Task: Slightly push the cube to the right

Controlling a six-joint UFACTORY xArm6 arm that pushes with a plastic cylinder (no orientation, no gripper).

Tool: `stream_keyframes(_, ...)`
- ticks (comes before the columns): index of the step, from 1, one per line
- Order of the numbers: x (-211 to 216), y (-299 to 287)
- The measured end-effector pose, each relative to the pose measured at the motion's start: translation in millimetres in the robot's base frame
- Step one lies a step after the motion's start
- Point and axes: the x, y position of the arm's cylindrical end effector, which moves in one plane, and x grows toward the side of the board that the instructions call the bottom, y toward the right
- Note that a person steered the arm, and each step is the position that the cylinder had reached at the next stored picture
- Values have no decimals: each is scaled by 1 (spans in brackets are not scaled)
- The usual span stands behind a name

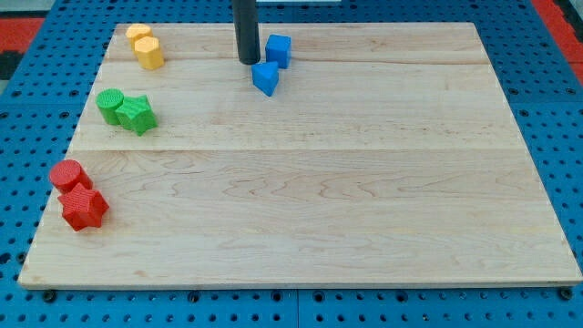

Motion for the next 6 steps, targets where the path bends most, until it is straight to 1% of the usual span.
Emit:
stream_keyframes(1, 24, 6)
stream_keyframes(2, 28, 17)
stream_keyframes(3, 42, -14)
stream_keyframes(4, 21, -38)
stream_keyframes(5, -18, -38)
stream_keyframes(6, -38, -5)
